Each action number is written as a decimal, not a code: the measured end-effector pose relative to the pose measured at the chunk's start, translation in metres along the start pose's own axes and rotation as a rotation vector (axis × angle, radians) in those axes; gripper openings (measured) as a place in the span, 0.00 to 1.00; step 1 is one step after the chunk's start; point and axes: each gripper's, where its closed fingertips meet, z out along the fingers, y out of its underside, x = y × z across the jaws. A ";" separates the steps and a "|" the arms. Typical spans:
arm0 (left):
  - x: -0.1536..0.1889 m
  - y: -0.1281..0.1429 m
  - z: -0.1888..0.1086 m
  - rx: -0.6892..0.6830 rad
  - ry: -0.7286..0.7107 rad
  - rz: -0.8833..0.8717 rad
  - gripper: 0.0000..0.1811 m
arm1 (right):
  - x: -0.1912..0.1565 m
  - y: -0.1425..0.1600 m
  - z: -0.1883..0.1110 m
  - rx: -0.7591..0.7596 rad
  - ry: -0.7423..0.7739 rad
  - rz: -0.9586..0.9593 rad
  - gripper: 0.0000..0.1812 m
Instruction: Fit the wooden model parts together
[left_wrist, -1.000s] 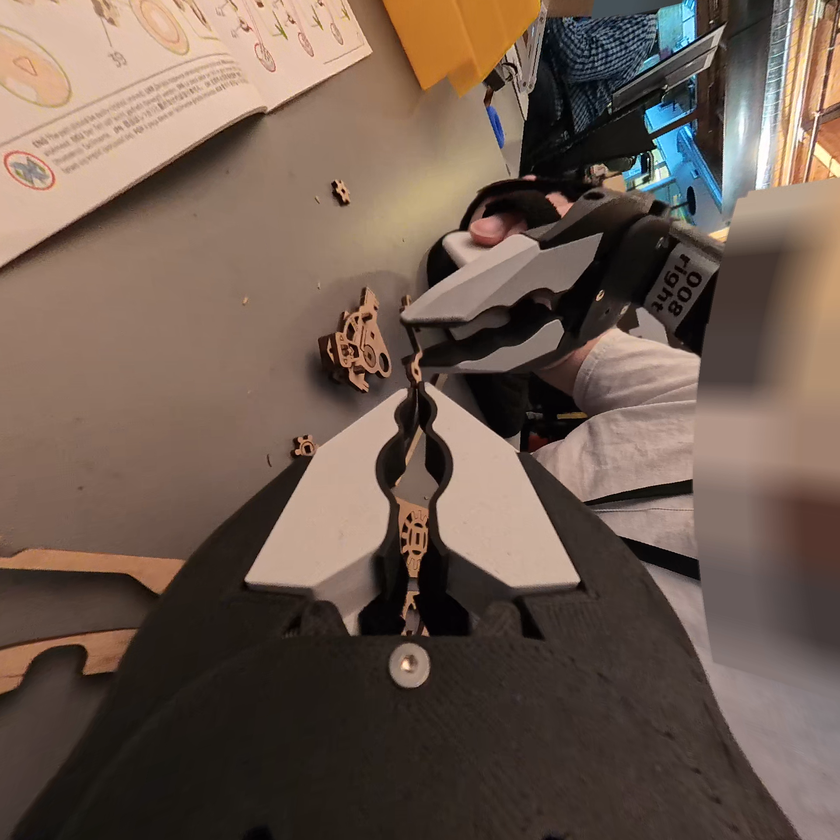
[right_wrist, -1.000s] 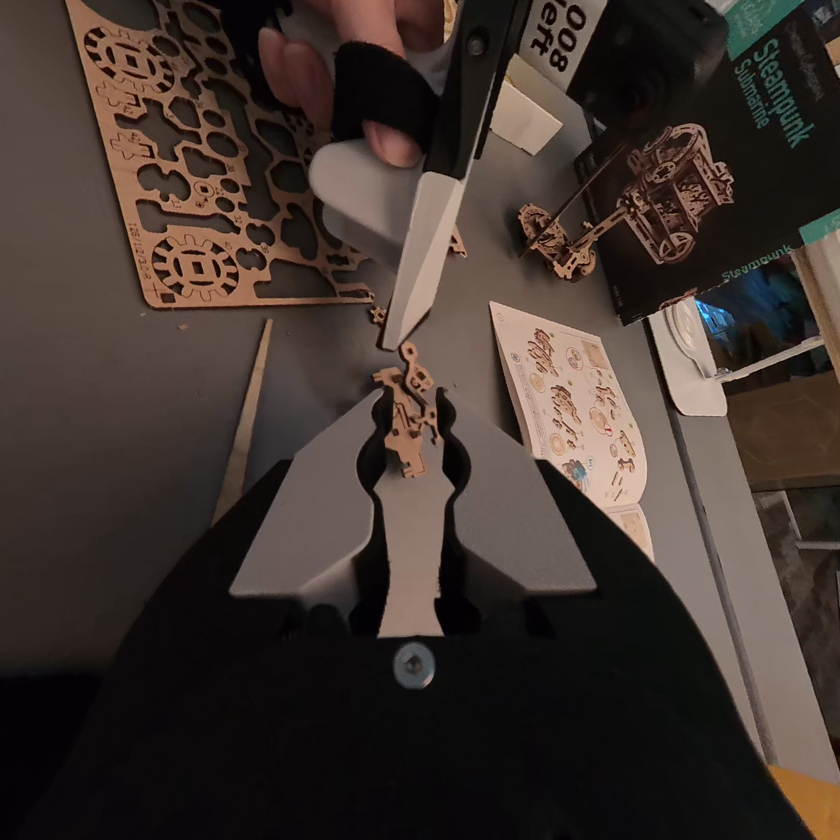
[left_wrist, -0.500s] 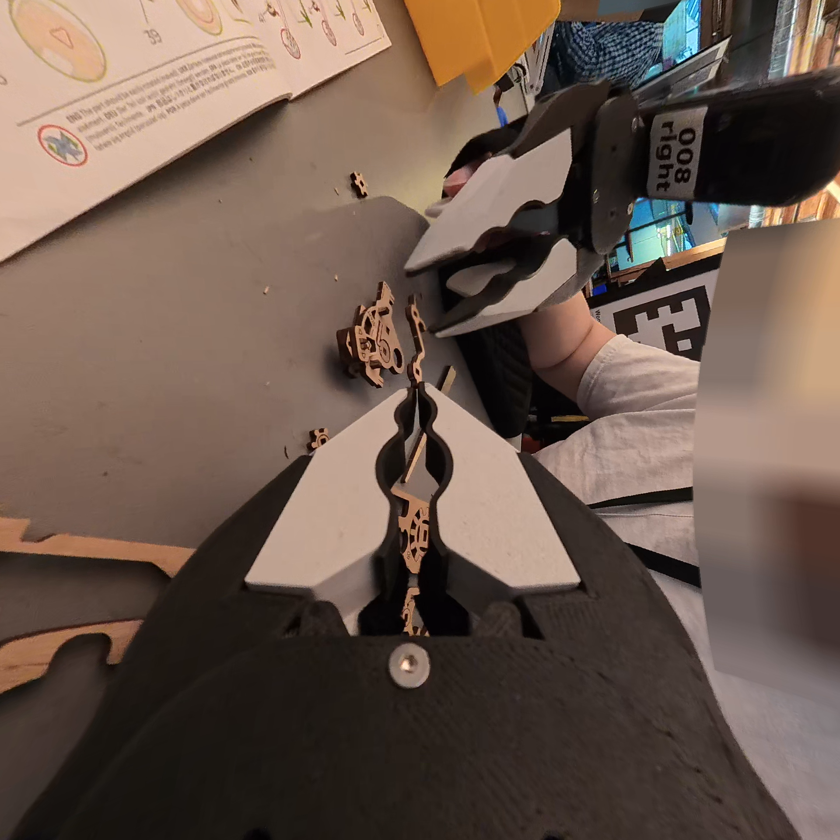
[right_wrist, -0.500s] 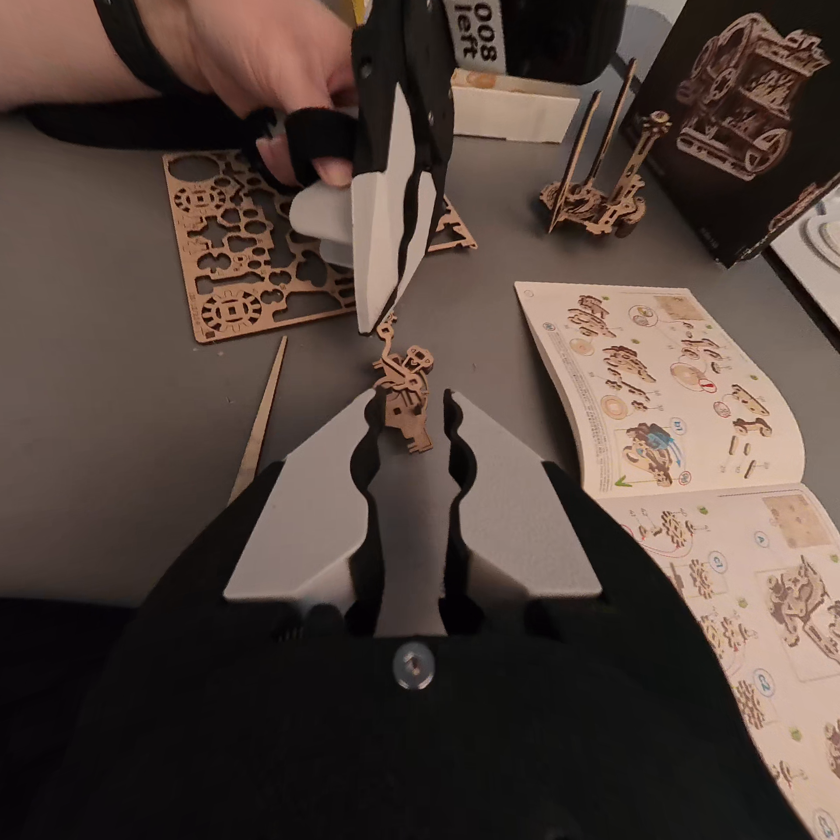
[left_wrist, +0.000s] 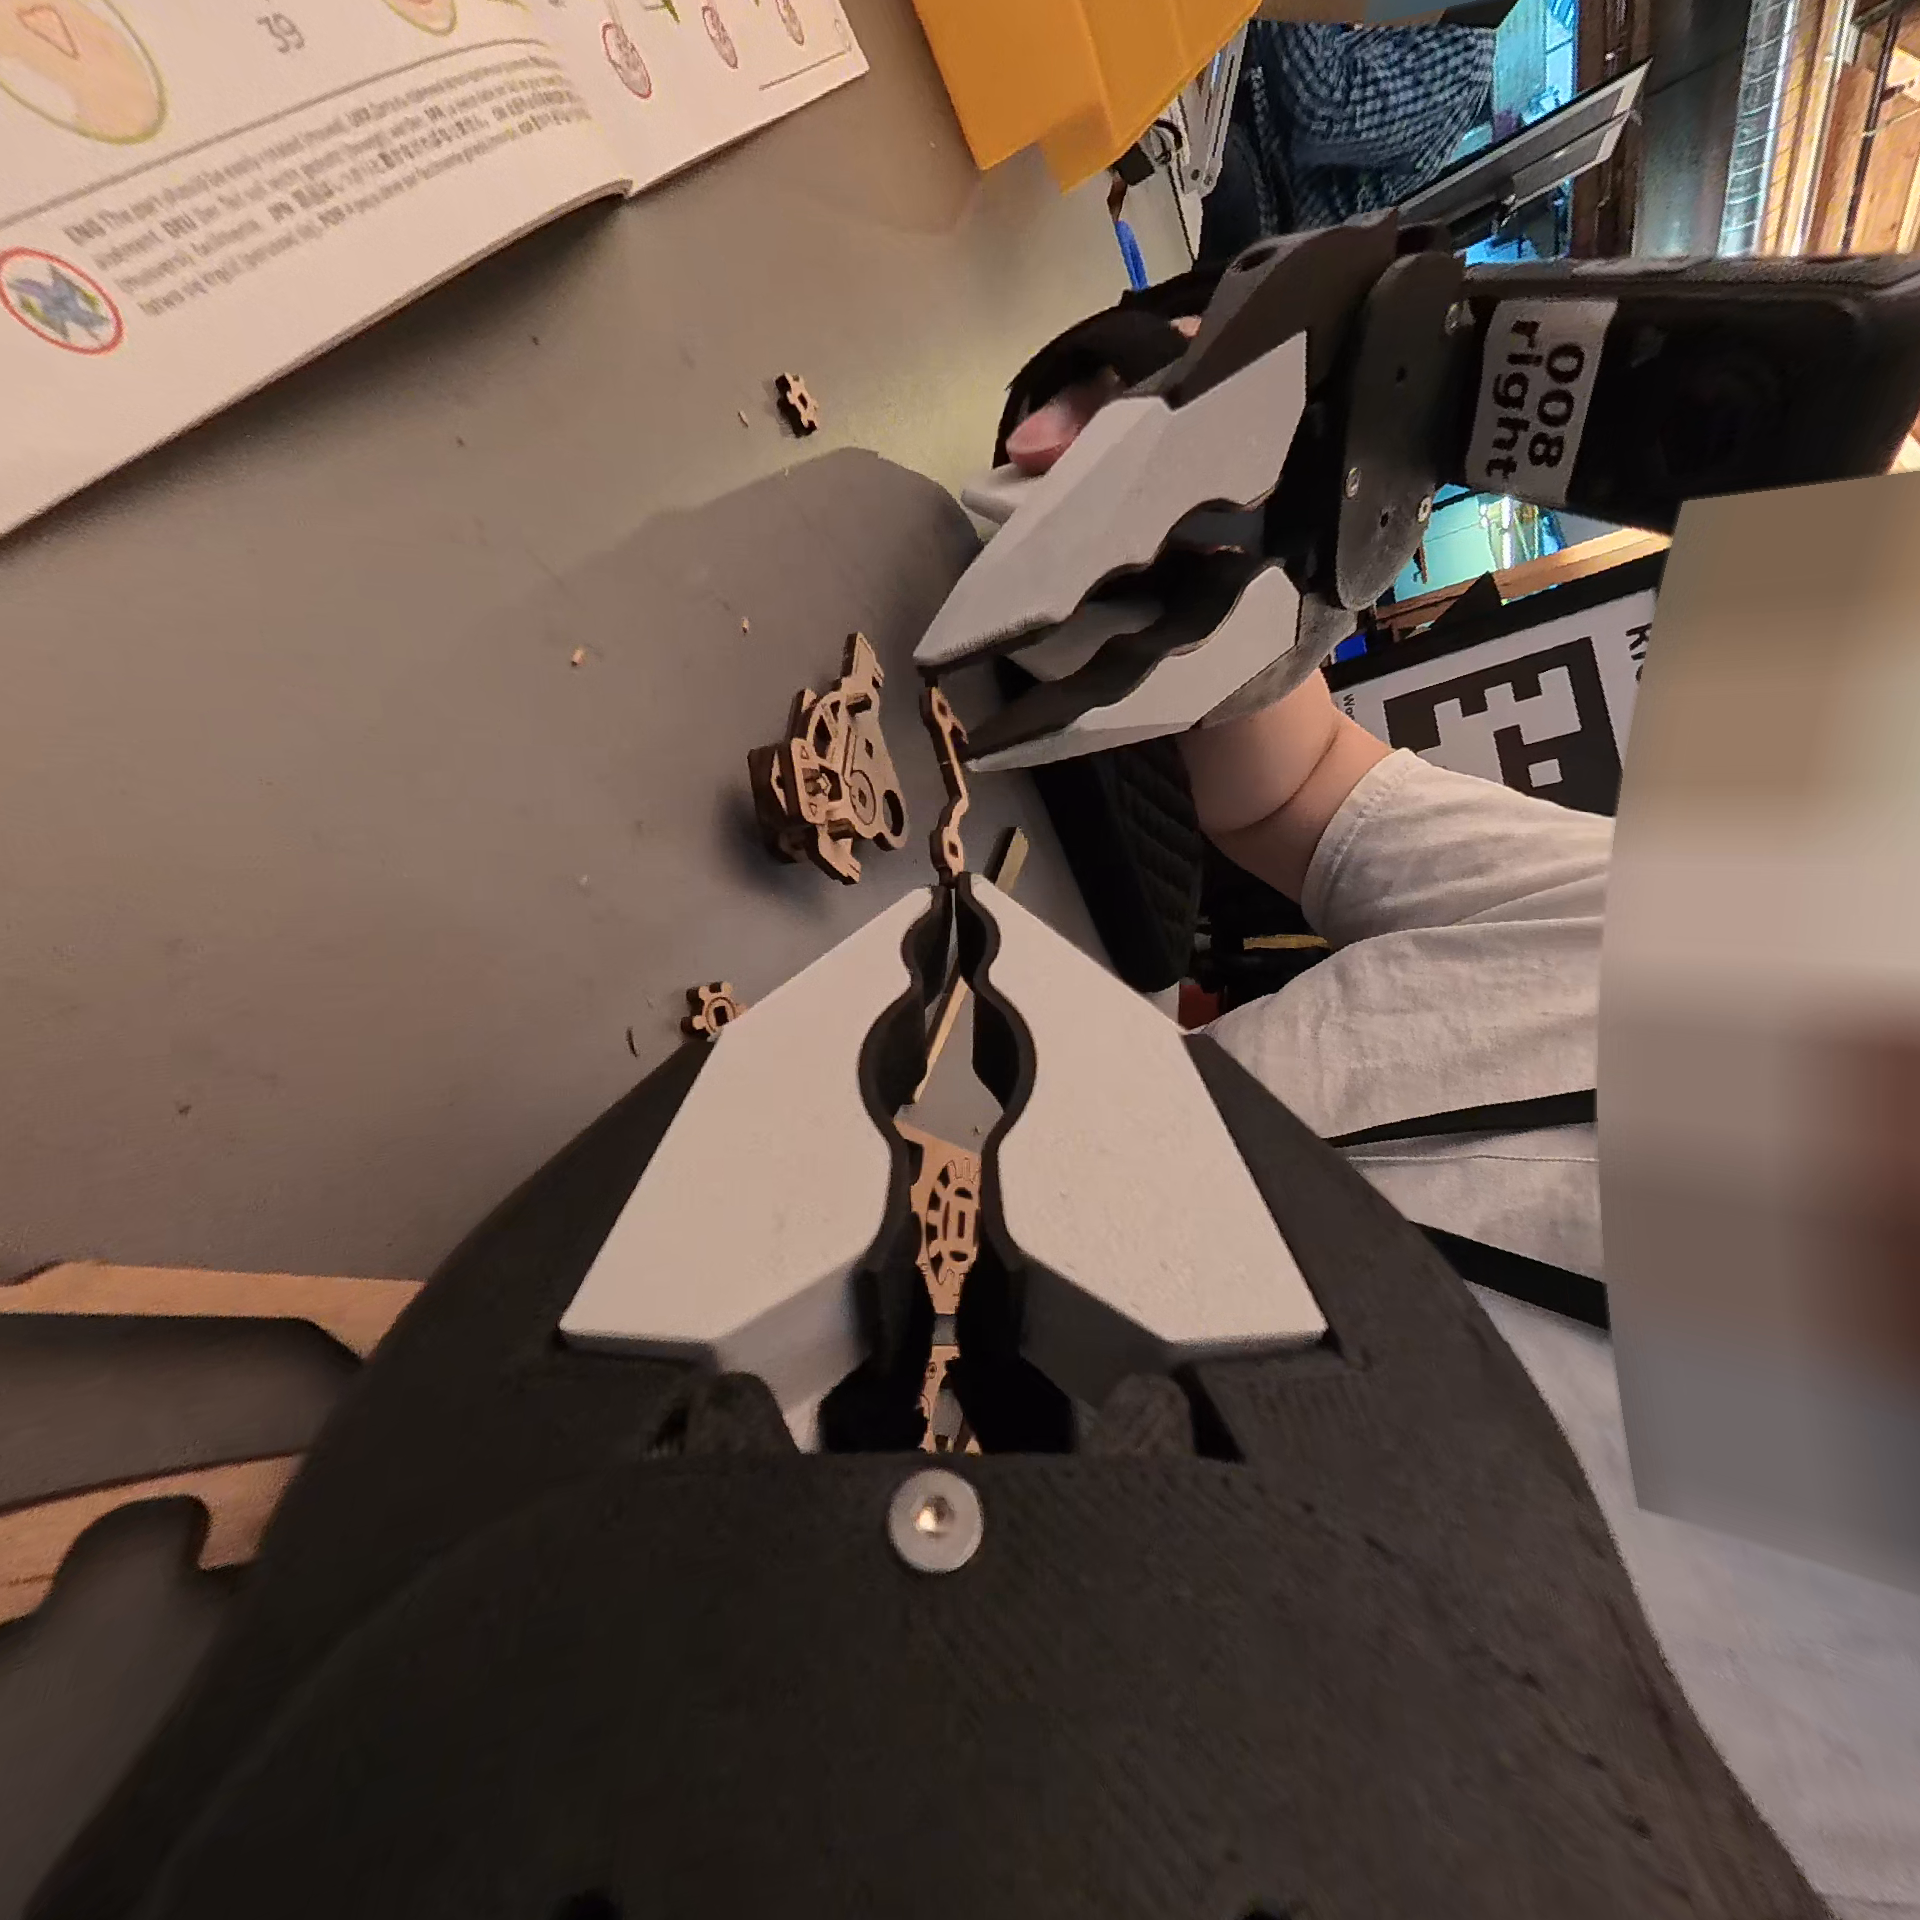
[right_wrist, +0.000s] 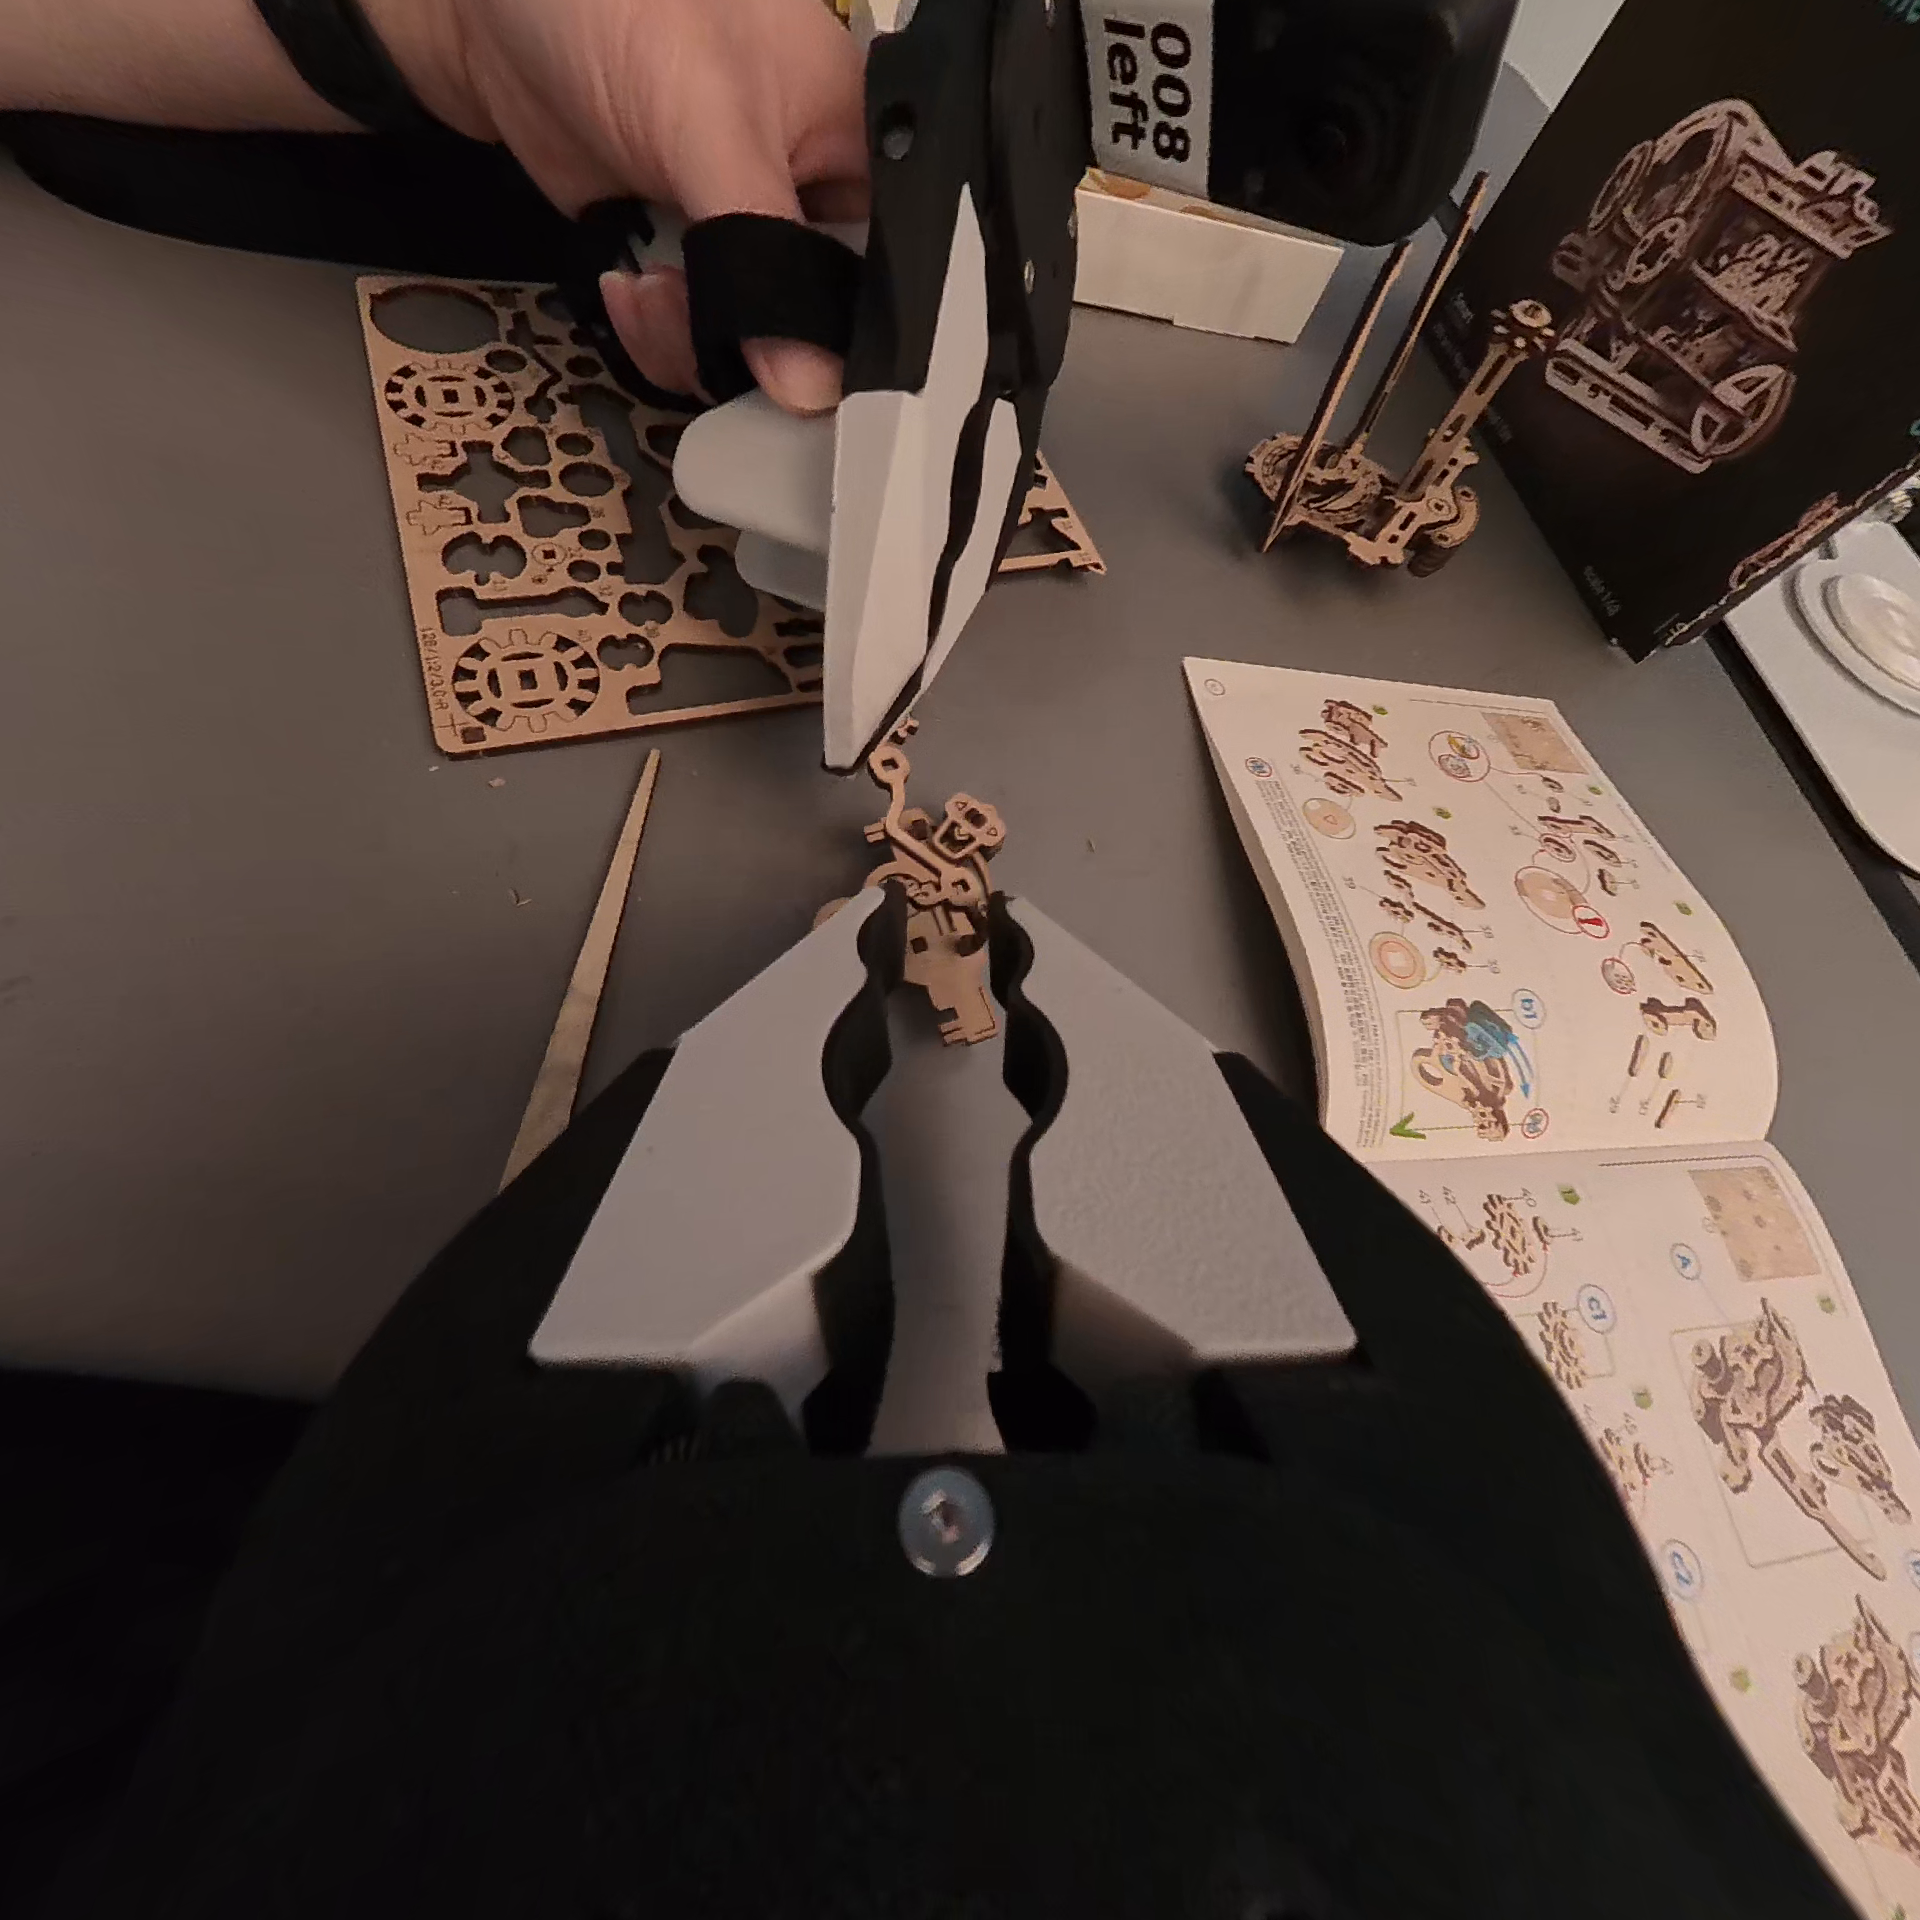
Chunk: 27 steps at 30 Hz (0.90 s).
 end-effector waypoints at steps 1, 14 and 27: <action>0.000 0.000 0.000 -0.002 -0.003 0.002 0.00 | 0.000 0.000 0.000 0.000 0.002 -0.008 0.07; -0.003 -0.021 -0.021 0.120 -0.060 0.032 0.07 | 0.028 -0.007 -0.021 -0.034 0.267 -0.308 0.06; -0.006 -0.033 -0.034 0.211 -0.060 0.009 0.06 | 0.068 -0.008 -0.041 -0.049 0.552 -0.449 0.07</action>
